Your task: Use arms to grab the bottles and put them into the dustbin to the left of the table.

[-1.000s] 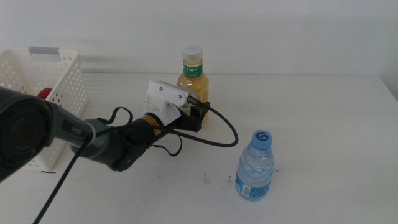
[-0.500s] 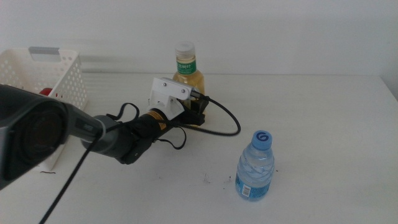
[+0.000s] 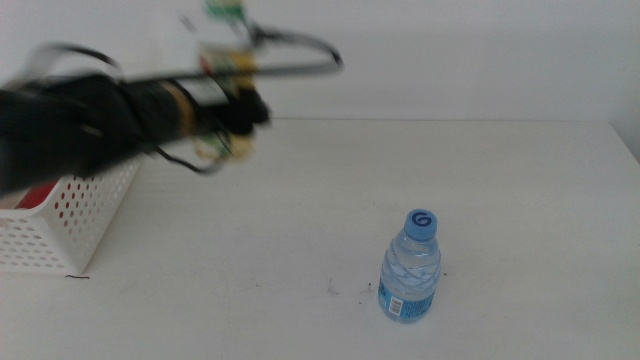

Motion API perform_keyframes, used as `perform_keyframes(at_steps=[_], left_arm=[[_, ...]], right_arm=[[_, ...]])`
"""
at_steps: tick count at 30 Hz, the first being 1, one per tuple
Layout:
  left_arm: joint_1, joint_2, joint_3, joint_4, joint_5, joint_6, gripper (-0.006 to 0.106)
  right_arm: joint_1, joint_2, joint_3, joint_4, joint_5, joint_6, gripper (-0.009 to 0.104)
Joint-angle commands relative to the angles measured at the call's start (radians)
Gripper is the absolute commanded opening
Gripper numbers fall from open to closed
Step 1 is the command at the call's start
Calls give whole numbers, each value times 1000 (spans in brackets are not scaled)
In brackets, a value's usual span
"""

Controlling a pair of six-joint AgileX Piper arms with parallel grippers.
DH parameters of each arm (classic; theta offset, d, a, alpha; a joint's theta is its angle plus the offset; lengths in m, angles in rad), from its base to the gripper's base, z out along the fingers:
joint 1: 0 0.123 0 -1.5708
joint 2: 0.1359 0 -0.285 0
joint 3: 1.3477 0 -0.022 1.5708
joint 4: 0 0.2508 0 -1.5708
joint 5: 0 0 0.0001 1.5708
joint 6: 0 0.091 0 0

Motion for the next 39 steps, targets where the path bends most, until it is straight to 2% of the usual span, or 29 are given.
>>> perform_keyframes(at_steps=[1, 7, 9, 14, 16, 18, 20, 22, 23, 31, 33, 36, 39], left_arm=[[-7, -130, -13, -2, 75, 3, -2], [-1, -250, -33, -78, 181, 226, -2], [-1, -267, -46, -106, 195, 248, -2], [-1, -283, -67, -108, 224, 264, -2], [-1, -285, -89, -177, 272, 293, -2], [6, -285, -147, -370, 380, 453, -2], [62, -273, -237, -735, 536, 852, -2], [172, -243, -321, -1010, 679, 1199, -2], [229, -226, -364, -1073, 734, 1268, -2], [575, -41, -651, -1077, 1132, 1349, -2], [619, 17, -696, -1077, 1132, 1368, -2], [681, 96, -712, -1014, 1132, 1360, -2], [721, 164, -710, -1034, 1132, 1379, -2]], right_arm=[[-8, -5, 5, -2, -10, -3, 93], [-8, -5, 5, -2, -10, -3, 93], [-8, -5, 5, -2, -10, -3, 93], [-8, -5, 5, -2, -10, -3, 93], [-8, -5, 5, -2, -10, -3, 93], [-8, -5, 5, -2, -10, -3, 93], [-8, -5, 5, -2, -10, -3, 93], [-8, -5, 5, -2, -10, -3, 93], [-8, -5, 5, -2, -10, -3, 93], [-8, -5, 5, -2, -10, -3, 93], [-8, -5, 5, -2, -10, -3, 93], [-8, -5, 5, -2, -10, -3, 93], [-8, -5, 5, -2, -10, -3, 93]])
